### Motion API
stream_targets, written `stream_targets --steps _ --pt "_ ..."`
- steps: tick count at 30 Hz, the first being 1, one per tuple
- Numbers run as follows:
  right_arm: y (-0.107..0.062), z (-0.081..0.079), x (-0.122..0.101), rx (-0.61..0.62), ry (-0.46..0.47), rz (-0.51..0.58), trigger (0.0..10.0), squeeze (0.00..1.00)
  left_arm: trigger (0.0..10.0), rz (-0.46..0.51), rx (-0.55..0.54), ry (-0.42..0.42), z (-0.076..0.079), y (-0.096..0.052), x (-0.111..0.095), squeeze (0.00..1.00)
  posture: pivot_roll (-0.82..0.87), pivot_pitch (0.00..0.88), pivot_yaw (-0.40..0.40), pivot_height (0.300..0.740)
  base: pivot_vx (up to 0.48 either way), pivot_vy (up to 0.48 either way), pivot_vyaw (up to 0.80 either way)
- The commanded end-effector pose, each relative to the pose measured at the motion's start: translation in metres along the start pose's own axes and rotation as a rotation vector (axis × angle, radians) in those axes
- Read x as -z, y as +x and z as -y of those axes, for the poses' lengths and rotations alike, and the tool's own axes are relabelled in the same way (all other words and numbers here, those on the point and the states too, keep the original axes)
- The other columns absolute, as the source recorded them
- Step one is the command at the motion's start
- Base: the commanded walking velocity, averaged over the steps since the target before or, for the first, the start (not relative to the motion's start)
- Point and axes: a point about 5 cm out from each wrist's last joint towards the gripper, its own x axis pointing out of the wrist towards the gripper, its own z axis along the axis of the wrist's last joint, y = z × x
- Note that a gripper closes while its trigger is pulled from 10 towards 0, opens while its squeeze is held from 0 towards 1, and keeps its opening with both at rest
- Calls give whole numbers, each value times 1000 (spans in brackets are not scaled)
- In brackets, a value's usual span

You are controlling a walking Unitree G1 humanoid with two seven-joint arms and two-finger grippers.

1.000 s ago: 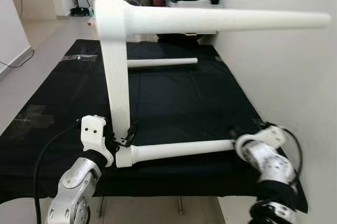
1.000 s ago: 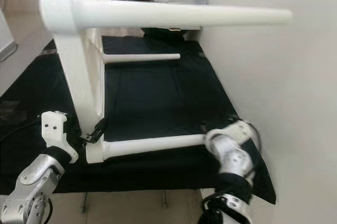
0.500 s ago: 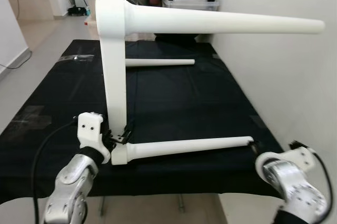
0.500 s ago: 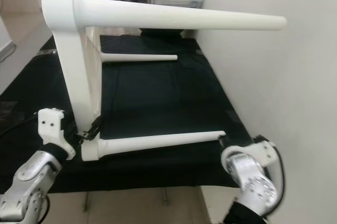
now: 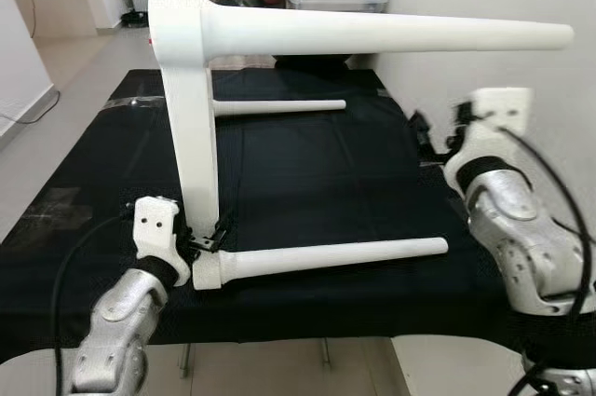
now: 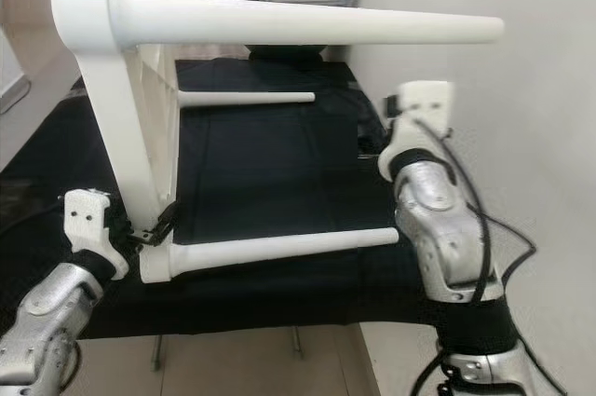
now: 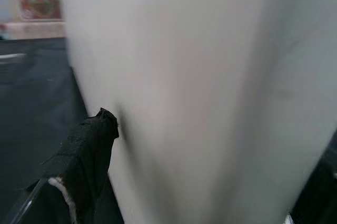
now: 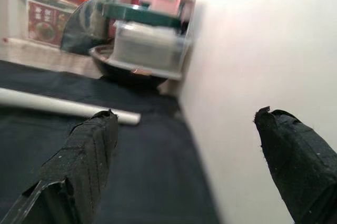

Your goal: Building children table

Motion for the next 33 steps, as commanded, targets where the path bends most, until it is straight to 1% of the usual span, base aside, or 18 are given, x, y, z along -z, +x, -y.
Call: stream_targets --steps 1,2,3,4,6,7,8,10,13,14,15,17,19,23,25,26,29,33 --pt "-6 -1 3 8 -84 13 10000 0 10000 -10 -35 22 -12 -3 1 0 22 0 -94 740 0 0 0" --pt "-11 3 7 47 -185 30 10000 0 10000 -9 -41 35 -17 -3 -1 0 17 0 -84 740 0 0 0" --pt "-11 3 7 47 -185 30 10000 0 10000 -9 -41 35 -17 -3 -1 0 17 0 -84 740 0 0 0" --pt "-15 10 10 115 -278 38 10000 0 10000 -7 -45 45 -21 -2 -2 0 14 0 -81 740 0 0 0" --pt "-15 10 10 115 -278 38 10000 0 10000 -7 -45 45 -21 -2 -2 0 14 0 -81 740 0 0 0" --pt "-18 21 10 185 -391 74 10000 0 10000 -2 -45 53 -24 1 -5 0 7 0 -75 740 0 0 0" --pt "-18 21 10 185 -391 74 10000 0 10000 -2 -45 53 -24 1 -5 0 7 0 -75 740 0 0 0" --pt "-24 35 5 279 -505 130 10000 0 10000 7 -33 62 -25 7 -8 0 -11 0 -61 740 0 0 0" --pt "-30 37 1 313 -536 168 10000 0 10000 11 -18 61 -22 11 -9 0 -18 0 -55 740 0 0 0" --pt "-43 36 -6 356 -585 243 10000 0 10000 16 3 56 -18 17 -9 0 -32 0 -44 740 0 0 0" --pt "-43 36 -6 356 -585 243 10000 0 10000 16 3 56 -18 17 -9 0 -32 0 -44 740 0 0 0" --pt "-58 40 -16 438 -615 318 10000 0 10000 12 21 54 -15 19 -8 0 -49 0 -29 740 0 0 0" --pt "-67 44 -20 486 -649 349 10000 0 10000 6 34 52 -14 22 -5 0 -63 0 -15 740 0 0 0" --pt "-67 45 -19 485 -666 348 10000 0 10000 2 44 50 -14 23 -4 0 -71 0 -2 740 0 0 0" --pt "-61 37 -20 431 -686 388 10000 0 10000 -1 67 51 -11 27 -3 0 -73 0 5 740 0 0 0" --pt "-51 23 -22 332 -696 439 10000 0 10000 2 81 52 -9 31 -3 0 -69 0 1 740 0 0 0" --pt "-44 12 -22 257 -710 464 10000 0 10000 7 89 54 -8 34 -4 0 -61 0 -13 740 0 0 0" --pt "-40 6 -21 203 -725 481 10000 0 10000 11 94 55 -7 35 -4 0 -50 0 -28 740 0 0 0"
